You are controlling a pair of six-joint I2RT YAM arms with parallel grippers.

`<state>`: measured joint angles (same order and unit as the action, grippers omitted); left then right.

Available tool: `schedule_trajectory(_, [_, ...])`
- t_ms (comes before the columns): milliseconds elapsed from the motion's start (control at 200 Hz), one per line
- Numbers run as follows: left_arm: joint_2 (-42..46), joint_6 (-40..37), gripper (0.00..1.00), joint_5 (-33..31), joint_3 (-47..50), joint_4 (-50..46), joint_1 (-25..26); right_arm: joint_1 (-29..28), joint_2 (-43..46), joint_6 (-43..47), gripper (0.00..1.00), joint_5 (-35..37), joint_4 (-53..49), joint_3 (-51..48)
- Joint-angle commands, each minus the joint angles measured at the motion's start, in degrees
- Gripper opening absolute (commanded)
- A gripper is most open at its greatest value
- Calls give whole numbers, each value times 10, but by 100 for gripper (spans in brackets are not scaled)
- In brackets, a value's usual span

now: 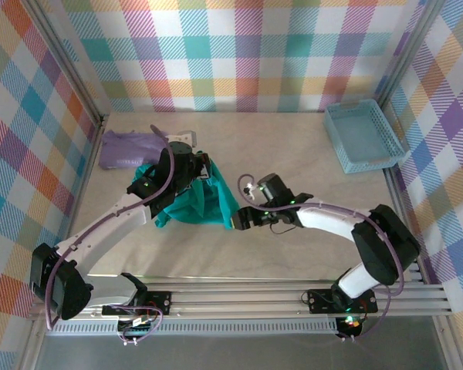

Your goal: Fold the inside-out t-shirt

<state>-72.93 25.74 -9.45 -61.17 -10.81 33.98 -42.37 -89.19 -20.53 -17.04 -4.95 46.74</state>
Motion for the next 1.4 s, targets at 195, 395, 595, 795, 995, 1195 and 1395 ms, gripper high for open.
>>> schedule_trajectory(195, [14,-4,0,-10,10,-9,-3,-31,-100,-14,58,124,56,43])
schedule_trajectory(395, [22,-5,0,-20,19,-10,-3,-31,-124,-15,35,127,79,59])
schedule_trajectory(595, [23,1,0,-31,27,-9,-5,-25,-91,6,0,137,60,63])
schedule_trajectory(795, [31,3,0,-9,25,-5,-6,32,29,41,0,126,-7,61])
schedule_trajectory(995, [54,18,0,103,19,54,4,149,172,57,0,78,-94,117])
schedule_trajectory(1195, [45,23,4,119,38,76,32,222,214,68,0,71,-156,154])
schedule_trajectory(1395, [22,37,11,80,122,22,32,227,192,61,0,98,-183,116])
